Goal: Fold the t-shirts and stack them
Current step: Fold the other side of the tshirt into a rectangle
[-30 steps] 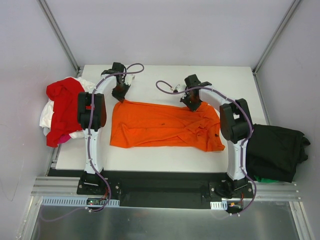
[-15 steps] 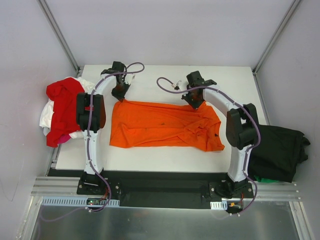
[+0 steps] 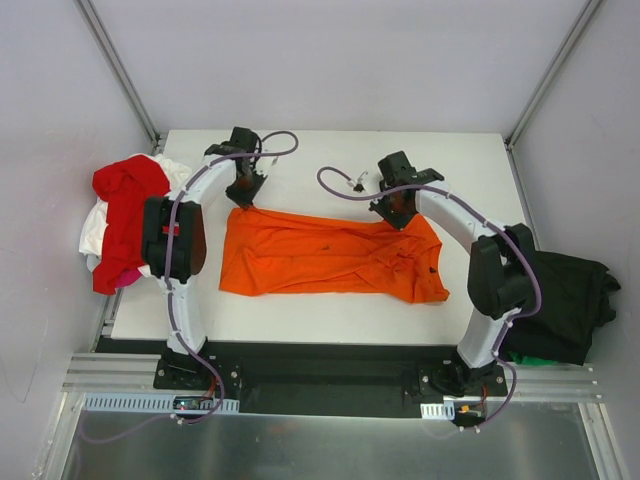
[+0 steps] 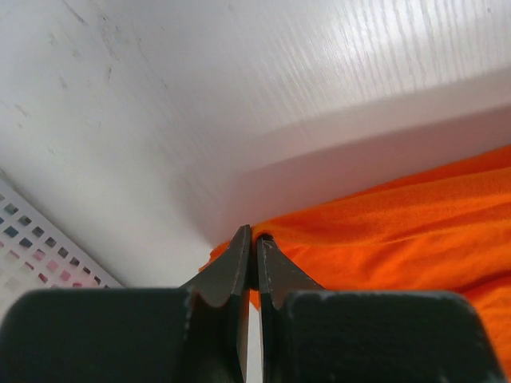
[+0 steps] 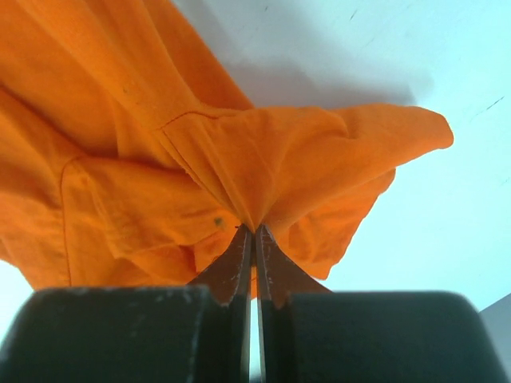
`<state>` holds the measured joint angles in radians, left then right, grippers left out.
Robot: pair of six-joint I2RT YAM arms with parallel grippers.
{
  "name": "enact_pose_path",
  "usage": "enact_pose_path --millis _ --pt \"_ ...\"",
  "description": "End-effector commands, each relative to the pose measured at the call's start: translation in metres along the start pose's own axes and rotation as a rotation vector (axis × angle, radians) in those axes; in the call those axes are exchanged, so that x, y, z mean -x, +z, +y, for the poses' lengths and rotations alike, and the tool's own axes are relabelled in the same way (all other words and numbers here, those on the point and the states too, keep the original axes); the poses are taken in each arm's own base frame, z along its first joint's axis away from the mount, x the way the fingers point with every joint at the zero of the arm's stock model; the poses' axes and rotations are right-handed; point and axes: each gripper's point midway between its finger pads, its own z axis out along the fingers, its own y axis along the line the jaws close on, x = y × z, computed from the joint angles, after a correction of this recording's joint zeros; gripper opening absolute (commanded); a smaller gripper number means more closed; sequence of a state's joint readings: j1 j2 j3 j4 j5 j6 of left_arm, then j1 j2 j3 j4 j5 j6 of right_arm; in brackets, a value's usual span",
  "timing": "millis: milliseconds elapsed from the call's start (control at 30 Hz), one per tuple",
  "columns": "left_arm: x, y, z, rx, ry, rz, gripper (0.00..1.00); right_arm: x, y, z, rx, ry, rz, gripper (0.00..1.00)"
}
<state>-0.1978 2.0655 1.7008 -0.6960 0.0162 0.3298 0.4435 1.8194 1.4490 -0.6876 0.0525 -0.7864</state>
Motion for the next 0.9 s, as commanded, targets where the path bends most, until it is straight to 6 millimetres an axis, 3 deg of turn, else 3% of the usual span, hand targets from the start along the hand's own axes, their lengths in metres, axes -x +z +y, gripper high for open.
enact_pose_path --millis 0,267,633,867 --pt "-0.009 -0.04 0.001 0.056 0.022 -0.024 0.0 -0.011 -0.031 0.003 -0.033 -0.011 0.005 0.01" --pt "-0.033 -0.052 -0.008 0.062 0.035 -0.006 0.0 -0.032 -0.055 0.021 -0.024 -0.044 0.061 0.01" --pt "-0.052 -0.047 -0.026 0.014 0.039 0.029 0.0 -0.067 -0.057 0.062 0.046 -0.07 0.174 0.01" --pt "-0.061 -0.05 -0.031 0.013 0.043 0.04 0.0 -0.08 -0.059 0.074 0.061 -0.079 0.199 0.01"
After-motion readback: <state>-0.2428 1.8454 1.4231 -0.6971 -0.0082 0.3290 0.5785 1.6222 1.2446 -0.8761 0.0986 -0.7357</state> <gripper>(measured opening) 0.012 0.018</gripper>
